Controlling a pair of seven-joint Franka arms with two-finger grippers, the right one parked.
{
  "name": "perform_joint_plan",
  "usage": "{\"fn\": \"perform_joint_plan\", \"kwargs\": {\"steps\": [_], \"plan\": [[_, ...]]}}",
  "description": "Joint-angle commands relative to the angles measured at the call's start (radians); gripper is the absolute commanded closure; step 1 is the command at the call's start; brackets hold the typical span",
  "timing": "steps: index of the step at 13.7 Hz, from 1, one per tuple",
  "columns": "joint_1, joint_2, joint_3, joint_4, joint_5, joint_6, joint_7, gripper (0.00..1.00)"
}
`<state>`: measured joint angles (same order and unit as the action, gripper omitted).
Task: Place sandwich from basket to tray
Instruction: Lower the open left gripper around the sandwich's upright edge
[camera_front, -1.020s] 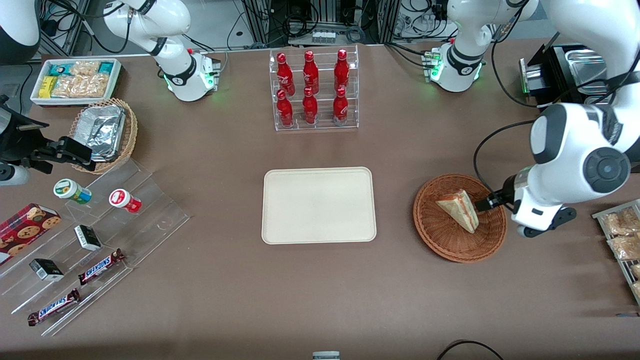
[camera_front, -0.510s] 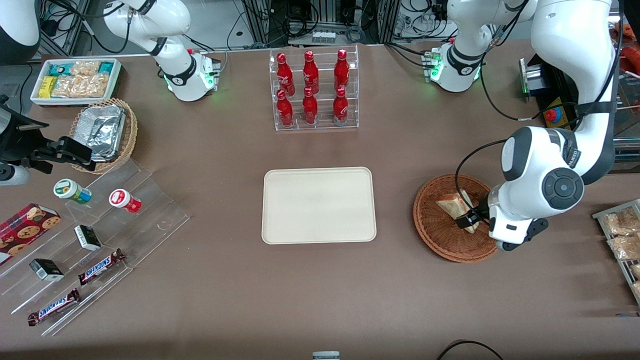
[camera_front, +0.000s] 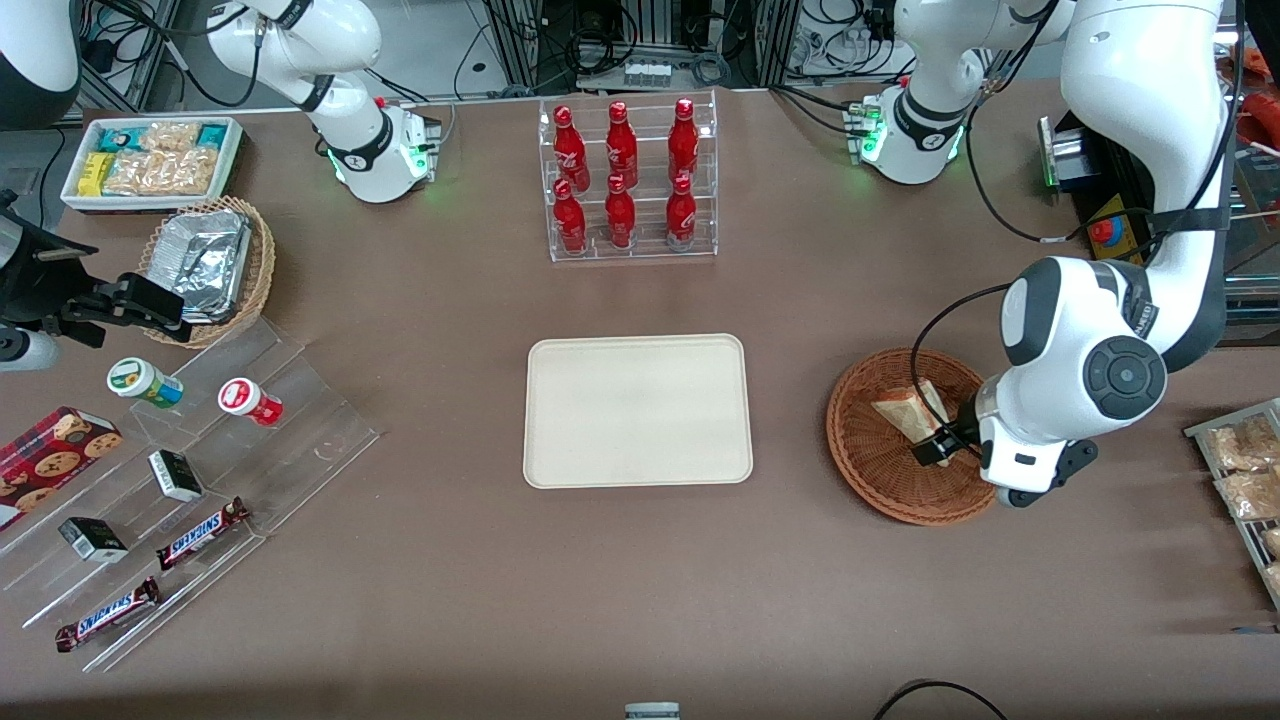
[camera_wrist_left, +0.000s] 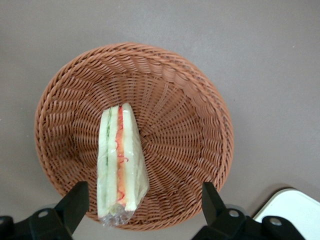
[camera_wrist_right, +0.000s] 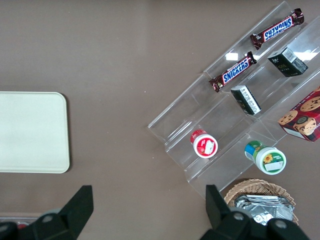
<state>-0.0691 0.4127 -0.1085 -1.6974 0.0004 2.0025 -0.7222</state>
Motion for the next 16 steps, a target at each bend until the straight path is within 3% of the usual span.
{"fn": "perform_joint_plan", "kwargs": {"steps": [1,10,16], "plan": [[-0.020,0.027,0.006,0.013,0.023,0.021,-0.043,0.01],[-0.020,-0.008,0.010,-0.099,0.067,0.025,-0.059,0.01],[-0.017,-0.084,0.013,-0.274,0.063,0.174,-0.066,0.01]]}}
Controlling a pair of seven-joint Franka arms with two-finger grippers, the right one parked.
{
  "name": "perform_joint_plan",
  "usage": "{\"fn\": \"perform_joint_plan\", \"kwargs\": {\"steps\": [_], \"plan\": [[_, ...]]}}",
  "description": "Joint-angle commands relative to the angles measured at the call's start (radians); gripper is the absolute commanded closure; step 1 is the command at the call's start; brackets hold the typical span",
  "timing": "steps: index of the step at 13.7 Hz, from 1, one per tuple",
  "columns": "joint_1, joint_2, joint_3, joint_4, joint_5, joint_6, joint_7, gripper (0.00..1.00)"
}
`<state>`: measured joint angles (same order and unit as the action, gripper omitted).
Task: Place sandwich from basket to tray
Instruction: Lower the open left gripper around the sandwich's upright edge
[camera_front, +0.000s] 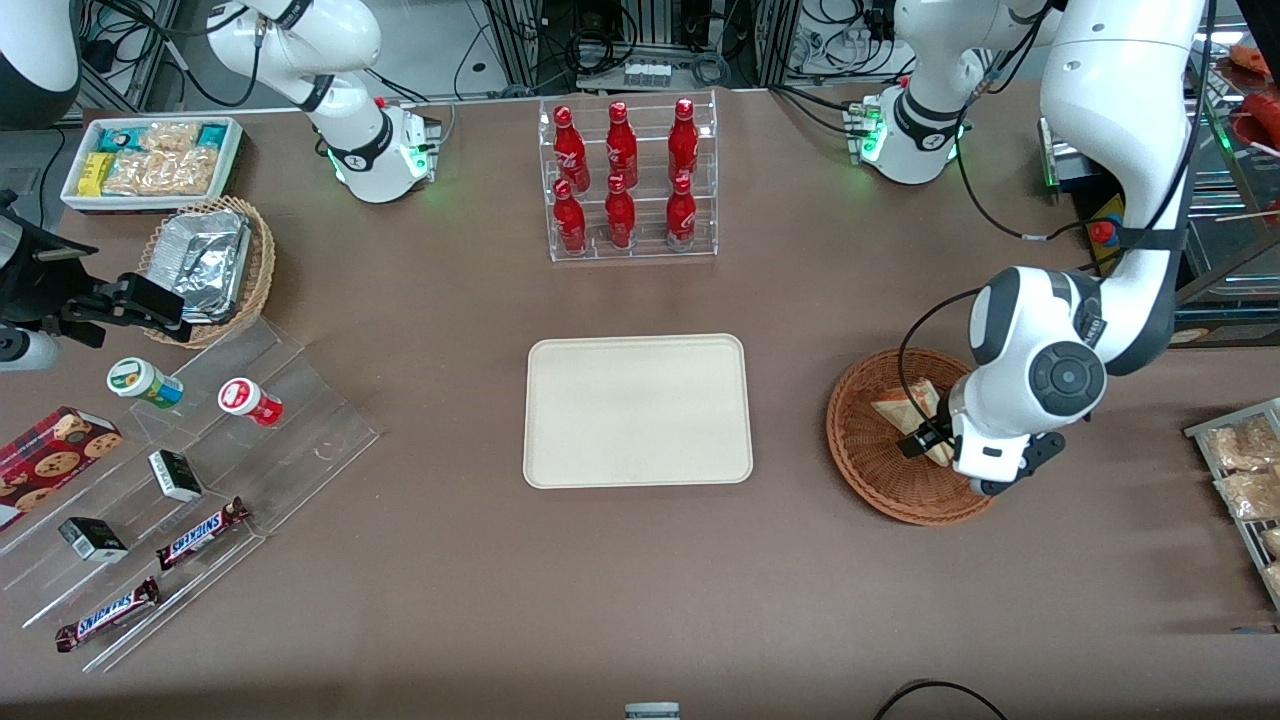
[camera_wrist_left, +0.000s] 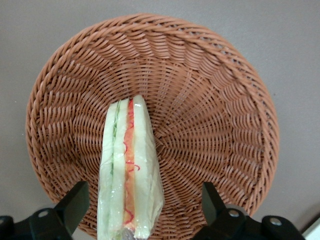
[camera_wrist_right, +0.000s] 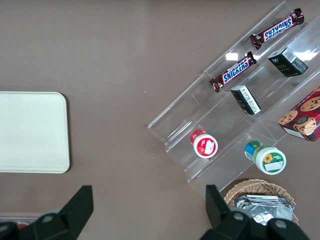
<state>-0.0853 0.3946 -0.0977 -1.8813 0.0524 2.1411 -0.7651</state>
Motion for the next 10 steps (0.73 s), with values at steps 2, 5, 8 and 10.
{"fn": "perform_joint_plan", "kwargs": {"steps": [2,5,8,10], "plan": [[-0.001,-0.089,0.003,-0.128,0.012,0.043,-0.026,0.01],[-0.001,-0.105,0.003,-0.182,0.012,0.084,-0.032,0.01],[-0.001,-0.123,0.003,-0.239,0.010,0.143,-0.048,0.01],[-0.002,-0.111,0.003,-0.240,0.012,0.178,-0.049,0.01]]}}
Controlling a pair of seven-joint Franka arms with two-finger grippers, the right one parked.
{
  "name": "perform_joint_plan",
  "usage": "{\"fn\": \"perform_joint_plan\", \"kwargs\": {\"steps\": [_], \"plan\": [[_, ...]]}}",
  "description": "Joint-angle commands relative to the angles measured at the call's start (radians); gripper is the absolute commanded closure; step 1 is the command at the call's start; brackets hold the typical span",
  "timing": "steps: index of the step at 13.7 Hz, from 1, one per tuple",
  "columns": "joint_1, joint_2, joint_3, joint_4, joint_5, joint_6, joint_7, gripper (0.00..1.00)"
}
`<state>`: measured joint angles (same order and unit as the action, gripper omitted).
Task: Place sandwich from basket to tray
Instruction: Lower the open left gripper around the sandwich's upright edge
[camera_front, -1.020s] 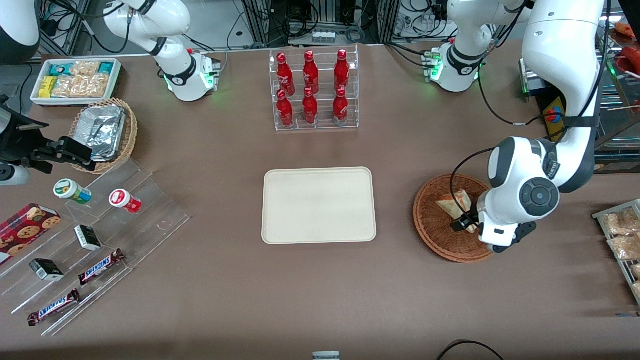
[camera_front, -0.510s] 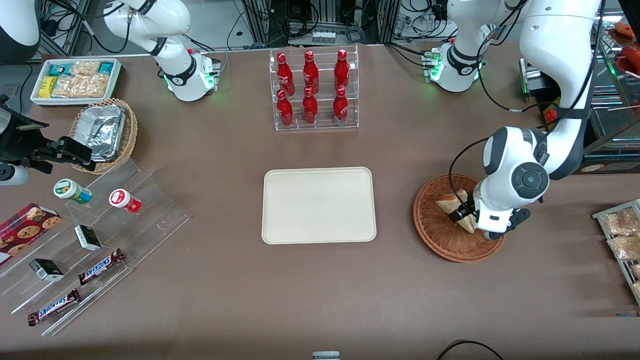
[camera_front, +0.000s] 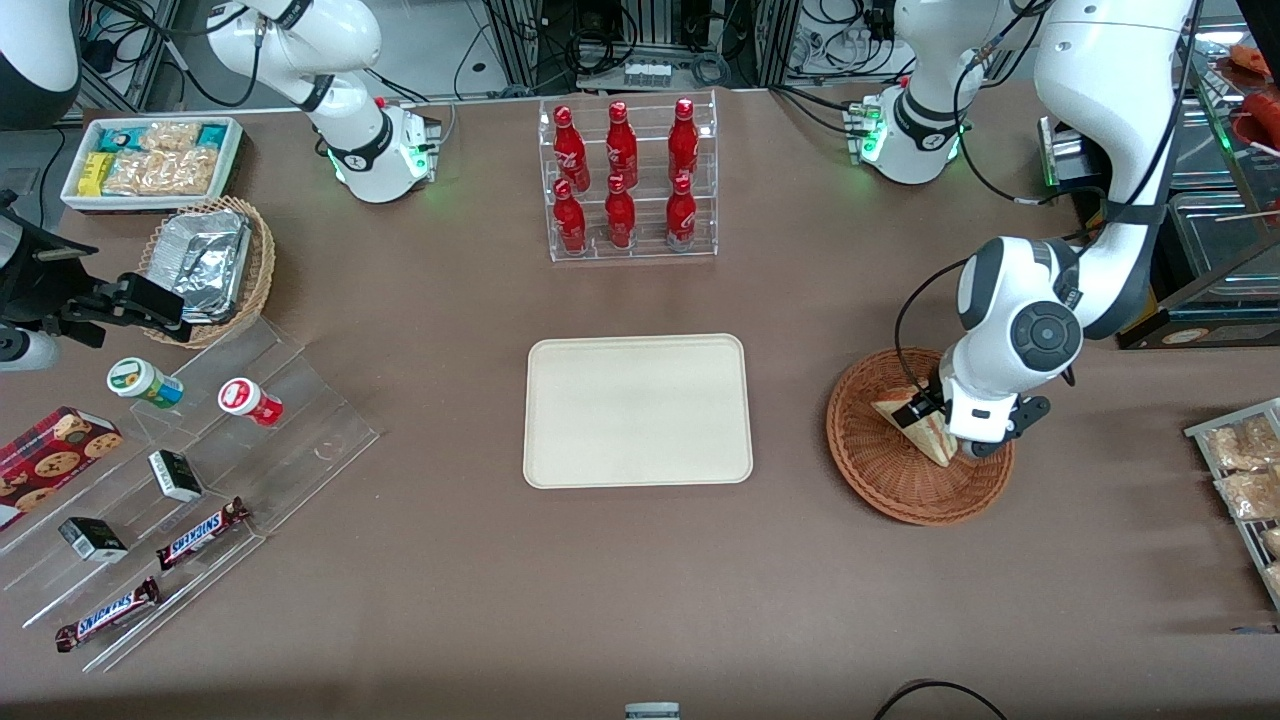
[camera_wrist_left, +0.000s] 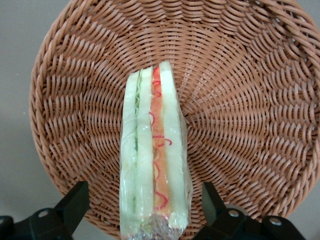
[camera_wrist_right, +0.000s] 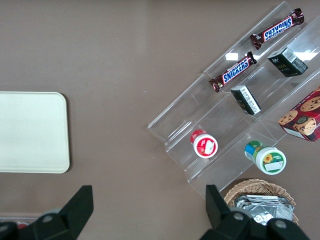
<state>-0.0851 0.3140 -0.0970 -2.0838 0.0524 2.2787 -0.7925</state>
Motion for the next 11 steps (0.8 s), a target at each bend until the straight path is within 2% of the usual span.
{"fn": "perform_joint_plan", "kwargs": {"steps": [1,8,9,11], "plan": [[-0.002,-0.018,0.002,-0.038,0.012,0.057,-0.024,0.01],[-0.010,0.014,0.002,-0.039,0.012,0.085,-0.036,0.03],[-0.010,0.014,0.002,-0.039,0.012,0.088,-0.037,0.12],[-0.010,0.014,0.002,-0.039,0.012,0.088,-0.039,0.61]]}}
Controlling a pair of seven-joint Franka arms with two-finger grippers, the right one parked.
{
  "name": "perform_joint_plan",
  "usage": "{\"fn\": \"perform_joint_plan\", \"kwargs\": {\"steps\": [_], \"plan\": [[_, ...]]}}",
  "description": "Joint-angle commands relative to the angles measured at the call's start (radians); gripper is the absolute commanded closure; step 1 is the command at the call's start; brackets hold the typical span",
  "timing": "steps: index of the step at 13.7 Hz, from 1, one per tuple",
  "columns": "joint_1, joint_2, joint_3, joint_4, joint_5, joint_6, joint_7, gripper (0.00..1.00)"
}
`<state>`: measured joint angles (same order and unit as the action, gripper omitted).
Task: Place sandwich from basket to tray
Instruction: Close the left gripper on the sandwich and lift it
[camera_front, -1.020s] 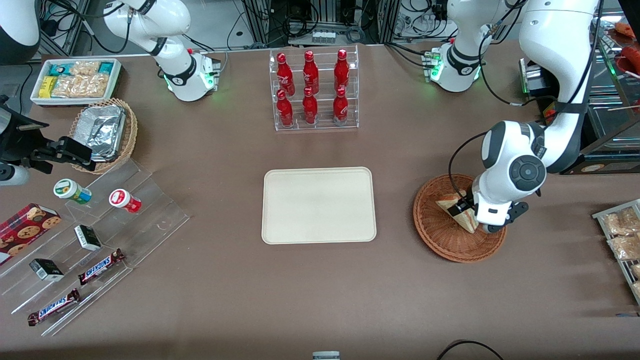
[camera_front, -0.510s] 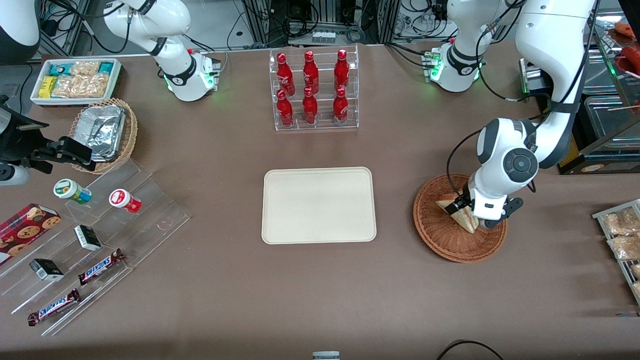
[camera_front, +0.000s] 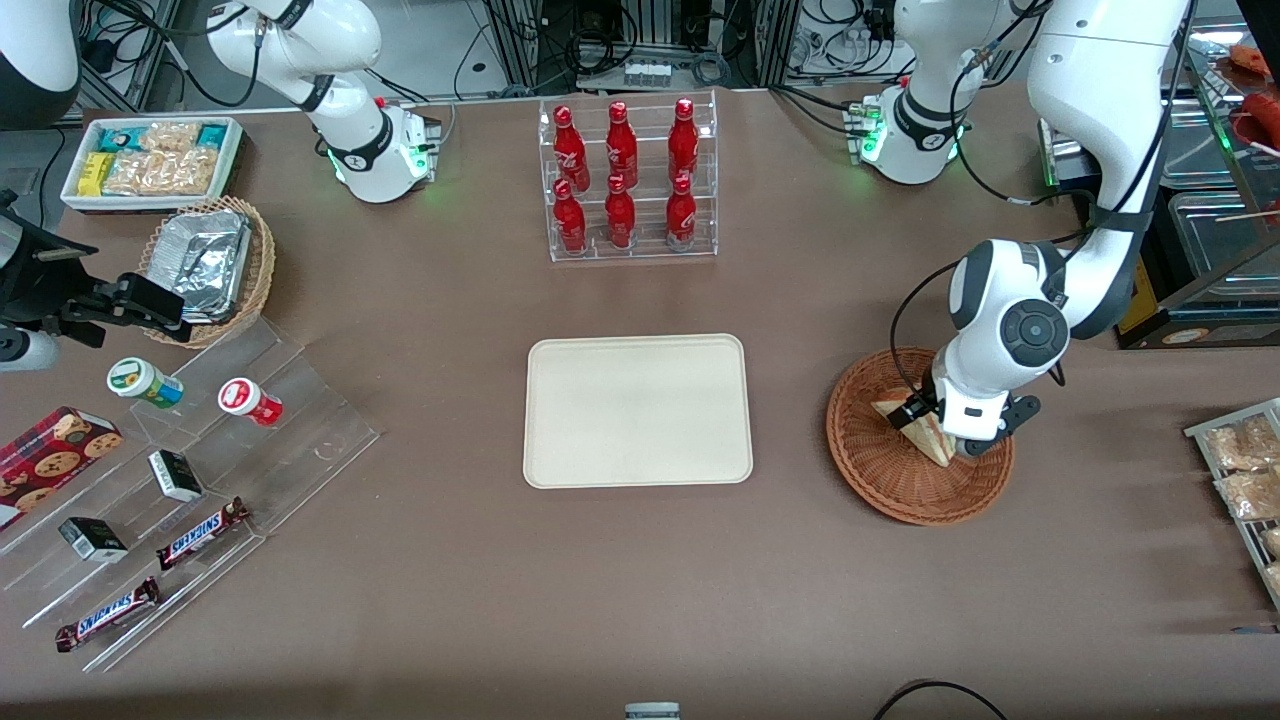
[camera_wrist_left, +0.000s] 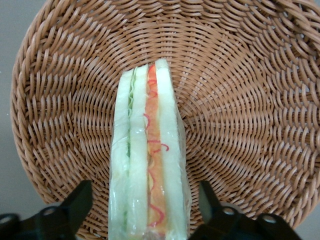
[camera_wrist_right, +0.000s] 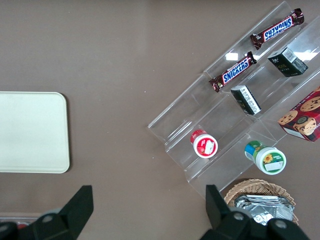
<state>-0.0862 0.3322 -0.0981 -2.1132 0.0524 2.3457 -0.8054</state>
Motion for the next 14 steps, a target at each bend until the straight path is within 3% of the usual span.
{"fn": "perform_joint_plan", "kwargs": {"steps": [1,2,3,9,14], "plan": [[-0.009,-0.002,0.003,-0.010,0.014,0.021,-0.026,0.83],[-0.009,-0.002,0.003,-0.010,0.014,0.021,-0.026,0.96],[-0.009,-0.004,0.003,-0.010,0.014,0.020,-0.026,1.00],[-0.003,-0.050,0.003,-0.001,0.012,-0.028,-0.014,1.00],[-0.012,-0.101,-0.008,0.243,-0.003,-0.400,0.011,1.00]]}}
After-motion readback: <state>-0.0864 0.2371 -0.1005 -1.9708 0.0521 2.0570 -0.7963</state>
